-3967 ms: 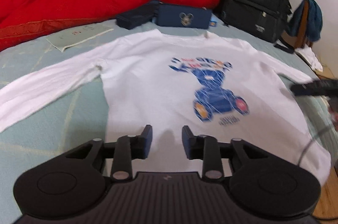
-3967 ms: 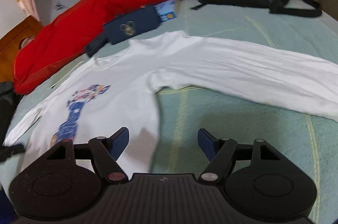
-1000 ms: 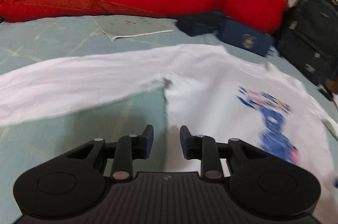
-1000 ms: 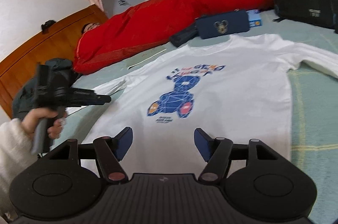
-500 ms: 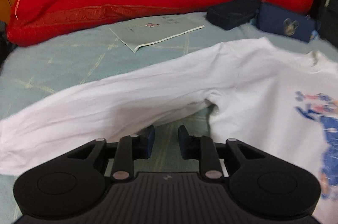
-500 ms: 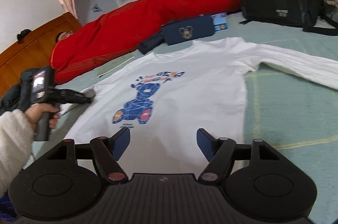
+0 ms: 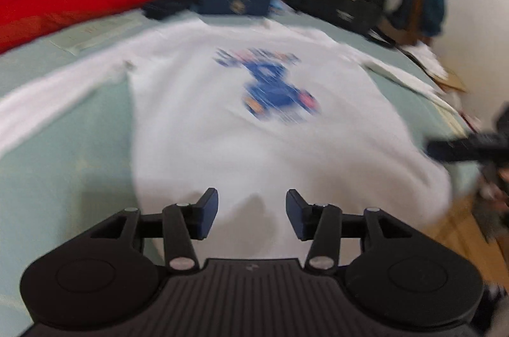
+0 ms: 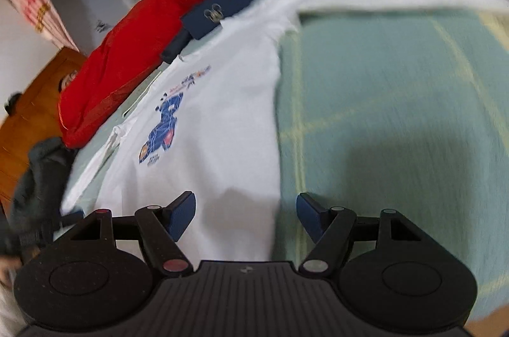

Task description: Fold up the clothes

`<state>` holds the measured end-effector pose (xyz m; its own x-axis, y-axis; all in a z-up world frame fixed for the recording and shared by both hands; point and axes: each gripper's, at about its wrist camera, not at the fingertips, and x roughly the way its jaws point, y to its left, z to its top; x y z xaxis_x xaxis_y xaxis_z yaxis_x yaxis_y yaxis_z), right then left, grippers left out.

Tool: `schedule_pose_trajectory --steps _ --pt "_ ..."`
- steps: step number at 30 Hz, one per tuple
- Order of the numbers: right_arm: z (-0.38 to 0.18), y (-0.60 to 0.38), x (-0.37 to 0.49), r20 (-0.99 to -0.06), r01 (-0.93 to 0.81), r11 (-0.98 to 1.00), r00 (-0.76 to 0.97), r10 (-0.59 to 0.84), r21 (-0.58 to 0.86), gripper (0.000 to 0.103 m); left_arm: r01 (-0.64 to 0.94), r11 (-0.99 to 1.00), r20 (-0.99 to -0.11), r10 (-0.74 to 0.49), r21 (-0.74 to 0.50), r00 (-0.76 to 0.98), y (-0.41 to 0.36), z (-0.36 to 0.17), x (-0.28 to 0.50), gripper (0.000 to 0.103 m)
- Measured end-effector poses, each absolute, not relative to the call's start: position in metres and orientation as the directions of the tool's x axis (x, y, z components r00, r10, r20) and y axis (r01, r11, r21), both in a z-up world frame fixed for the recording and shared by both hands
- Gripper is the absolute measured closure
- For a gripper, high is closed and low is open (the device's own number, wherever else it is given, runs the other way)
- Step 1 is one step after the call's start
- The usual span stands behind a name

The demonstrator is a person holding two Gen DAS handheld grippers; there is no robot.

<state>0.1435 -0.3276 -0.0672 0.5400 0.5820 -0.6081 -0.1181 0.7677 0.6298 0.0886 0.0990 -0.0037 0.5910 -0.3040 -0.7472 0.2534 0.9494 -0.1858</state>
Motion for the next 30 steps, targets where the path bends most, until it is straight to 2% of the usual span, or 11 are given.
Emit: schedule_pose_trajectory --steps 4,10,14,22,23,24,25,27,30 --pt "-0.072 -0.329 0.133 -0.588 -0.116 0.751 0.549 0.594 0.650 0.027 0.161 0.979 -0.756 -0.199 -0.125 0.624 0.097 -0.016 0.062 0.055" --pt "-0.072 -0.324 0.127 -0.590 -0.147 0.767 0.554 0.587 0.625 0.023 -0.007 0.949 -0.734 -0.239 -0.315 0.635 0.153 -0.029 0.049 0.056" --pt "-0.074 -0.324 0.128 -0.580 -0.156 0.758 0.553 0.598 0.633 0.021 -0.021 0.844 -0.671 -0.411 -0.536 0.617 0.171 -0.054 0.058 0.056" --pt "-0.079 -0.329 0.122 -0.523 -0.181 0.678 0.508 0.684 0.712 0.020 0.000 0.708 -0.557 -0.556 -0.706 0.617 0.174 -0.079 0.058 0.055" --pt "-0.082 -0.330 0.120 -0.510 -0.185 0.660 0.497 0.702 0.728 0.020 0.003 0.703 -0.556 -0.565 -0.711 0.610 0.175 -0.080 0.054 0.057" --pt "-0.084 -0.331 0.119 -0.498 -0.186 0.644 0.489 0.716 0.742 0.020 -0.007 0.707 -0.566 -0.559 -0.707 0.606 0.176 -0.080 0.054 0.067" --pt "-0.086 -0.331 0.118 -0.490 -0.185 0.634 0.488 0.722 0.751 0.020 -0.028 0.727 -0.594 -0.537 -0.686 0.598 0.175 -0.078 0.056 0.082" --pt "-0.087 -0.330 0.117 -0.484 -0.181 0.627 0.489 0.726 0.757 0.025 -0.046 0.766 -0.641 -0.502 -0.641 0.581 0.172 -0.072 0.061 0.097" --pt "-0.084 -0.326 0.113 -0.513 -0.200 0.652 0.468 0.719 0.731 0.041 -0.001 0.824 -0.670 -0.461 -0.567 0.582 0.164 -0.054 0.061 0.098"
